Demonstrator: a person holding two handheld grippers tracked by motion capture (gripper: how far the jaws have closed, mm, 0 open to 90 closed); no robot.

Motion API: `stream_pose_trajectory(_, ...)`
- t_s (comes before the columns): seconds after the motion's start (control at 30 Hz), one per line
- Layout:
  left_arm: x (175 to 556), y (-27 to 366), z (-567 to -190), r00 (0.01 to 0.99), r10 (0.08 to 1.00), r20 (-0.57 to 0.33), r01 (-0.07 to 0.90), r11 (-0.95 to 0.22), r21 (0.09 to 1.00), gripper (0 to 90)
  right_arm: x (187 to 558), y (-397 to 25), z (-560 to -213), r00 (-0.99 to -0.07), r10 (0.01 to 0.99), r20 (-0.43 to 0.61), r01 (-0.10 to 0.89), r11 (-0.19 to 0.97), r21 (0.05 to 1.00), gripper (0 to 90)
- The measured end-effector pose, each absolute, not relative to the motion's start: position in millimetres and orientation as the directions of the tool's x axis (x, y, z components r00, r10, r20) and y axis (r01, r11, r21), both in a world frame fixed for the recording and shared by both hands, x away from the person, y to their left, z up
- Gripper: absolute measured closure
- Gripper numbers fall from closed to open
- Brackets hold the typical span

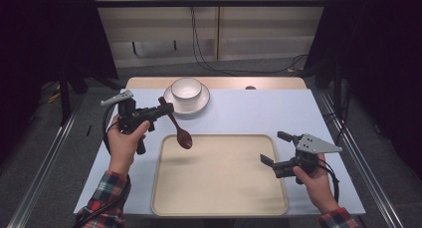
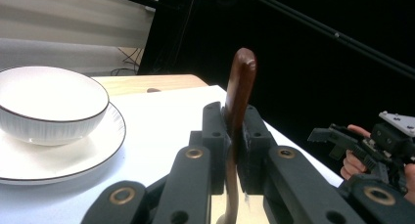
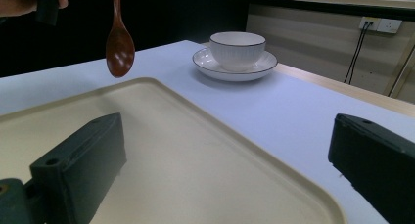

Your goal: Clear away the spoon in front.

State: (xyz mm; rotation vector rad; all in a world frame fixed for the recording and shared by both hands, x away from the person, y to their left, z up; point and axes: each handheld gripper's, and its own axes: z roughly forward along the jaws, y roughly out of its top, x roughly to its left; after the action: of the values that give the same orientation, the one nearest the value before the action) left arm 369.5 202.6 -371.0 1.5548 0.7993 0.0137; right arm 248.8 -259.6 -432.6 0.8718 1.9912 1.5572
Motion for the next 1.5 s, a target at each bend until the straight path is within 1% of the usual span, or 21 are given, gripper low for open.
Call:
stream_pose_trajectory(0.47,358.9,198.2,-376.9,0.765,0.459,-0.452,0.481,0.061,0.875,84.1,248.8,-259.0,-432.9,-0.695,0.718,0.021,0.194,0.159,0.968,0.1)
stream_pose_trajectory(1.13,344.6,184.8,-380.8,0.798,0.412,-0.44,0.483,0.001,0.876,84.1,249.0,-257.5,-433.9,-0.698,0.716,0.018,0.194,0.166,0.967,0.1)
stream_pose_trajectory(1.5,339.5,181.3,-385.8,0.798,0.397,-0.453,0.498,-0.012,0.867,84.1,249.1,-257.4,-433.9,-0.703,0.711,0.012,0.188,0.17,0.967,0.2)
